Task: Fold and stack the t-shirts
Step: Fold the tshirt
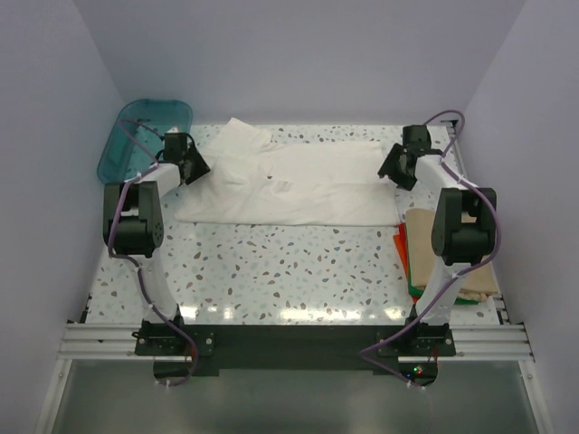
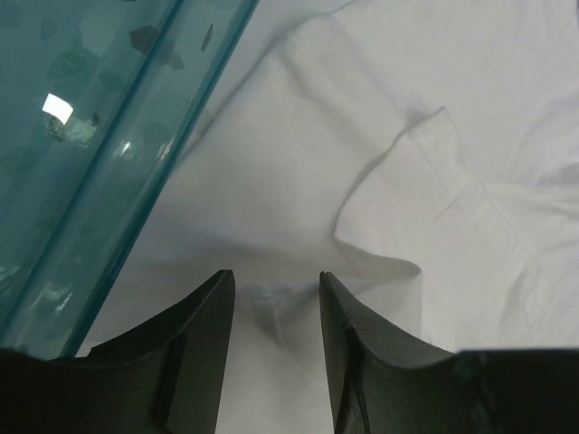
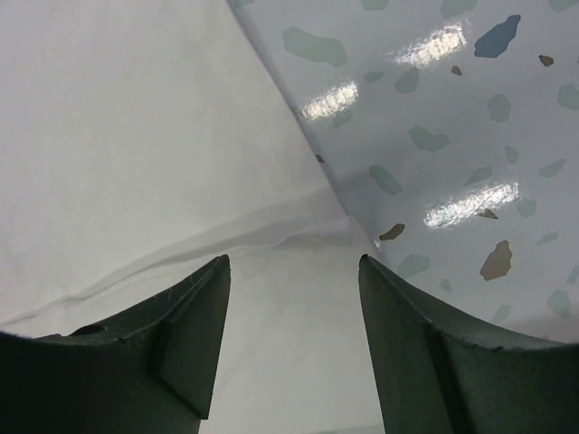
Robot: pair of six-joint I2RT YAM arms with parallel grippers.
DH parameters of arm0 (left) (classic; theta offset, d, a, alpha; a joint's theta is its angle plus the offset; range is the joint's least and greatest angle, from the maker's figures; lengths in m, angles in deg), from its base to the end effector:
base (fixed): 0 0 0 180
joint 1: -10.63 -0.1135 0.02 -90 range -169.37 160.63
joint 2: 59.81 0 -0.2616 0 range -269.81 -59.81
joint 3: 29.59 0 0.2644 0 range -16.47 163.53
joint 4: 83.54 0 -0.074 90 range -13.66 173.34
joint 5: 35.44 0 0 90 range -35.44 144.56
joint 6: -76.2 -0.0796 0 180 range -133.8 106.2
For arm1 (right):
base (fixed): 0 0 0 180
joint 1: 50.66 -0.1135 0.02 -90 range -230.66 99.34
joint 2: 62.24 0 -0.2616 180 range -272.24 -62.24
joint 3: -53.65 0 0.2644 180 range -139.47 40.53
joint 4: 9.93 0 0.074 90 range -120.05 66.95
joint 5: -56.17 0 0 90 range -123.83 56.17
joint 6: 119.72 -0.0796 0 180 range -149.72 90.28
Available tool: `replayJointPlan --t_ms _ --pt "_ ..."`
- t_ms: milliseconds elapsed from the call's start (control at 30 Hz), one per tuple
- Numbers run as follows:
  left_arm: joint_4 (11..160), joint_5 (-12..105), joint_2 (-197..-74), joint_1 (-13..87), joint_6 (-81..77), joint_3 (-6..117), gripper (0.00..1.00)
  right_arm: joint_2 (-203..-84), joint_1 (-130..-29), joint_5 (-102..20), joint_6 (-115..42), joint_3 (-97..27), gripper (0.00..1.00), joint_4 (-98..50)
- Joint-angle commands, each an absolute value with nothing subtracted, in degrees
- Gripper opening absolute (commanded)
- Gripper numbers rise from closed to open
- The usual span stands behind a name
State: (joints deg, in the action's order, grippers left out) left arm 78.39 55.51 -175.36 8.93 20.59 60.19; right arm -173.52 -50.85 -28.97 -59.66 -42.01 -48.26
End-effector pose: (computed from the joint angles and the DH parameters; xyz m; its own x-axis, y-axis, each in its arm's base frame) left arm 0.4815 0.0156 0.1282 -0.5478 -0.5813 -0.6017 -0.4254 0.8128 -0.3979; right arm 0.4598 -0.0052 0.1621 -0.6774 0.4951 -0.5441 0.4439 0.8649 0.2344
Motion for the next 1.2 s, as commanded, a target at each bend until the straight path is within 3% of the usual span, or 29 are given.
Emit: replayJointPlan --t_ms 0,133,300,567,800,1033,1167 --pt "79.5 53.4 -176.5 8.9 18.5 62.1 0.47 -174.1 -49.1 -28.3 -59.1 -43.8 0.62 -47.0" --pt "80.0 52.9 -176.3 9.0 18.4 61.2 0.4 -174.4 -48.6 -28.1 -58.9 -43.8 0.62 -47.1" --pt "79.8 52.9 -175.7 8.9 18.4 61.2 0.24 -175.4 -48.5 -28.6 -59.2 -43.8 0.61 -46.6" --pt "79.9 51.8 -175.7 8.9 18.9 61.1 0.15 -177.7 -48.5 -31.7 -60.0 -44.9 0.59 -46.4" --pt "79.9 52.2 -175.0 8.9 19.2 60.3 0.07 -176.6 -48.5 -32.6 -60.4 -43.8 0.51 -45.8" --pt "79.3 52.7 -174.5 8.9 19.2 60.3 0.02 -176.2 -48.5 -33.2 -60.4 -43.7 0.32 -45.9" --pt "79.2 53.1 -173.5 8.9 19.3 59.8 0.0 -176.0 -48.5 -33.2 -60.5 -43.6 0.15 -45.9"
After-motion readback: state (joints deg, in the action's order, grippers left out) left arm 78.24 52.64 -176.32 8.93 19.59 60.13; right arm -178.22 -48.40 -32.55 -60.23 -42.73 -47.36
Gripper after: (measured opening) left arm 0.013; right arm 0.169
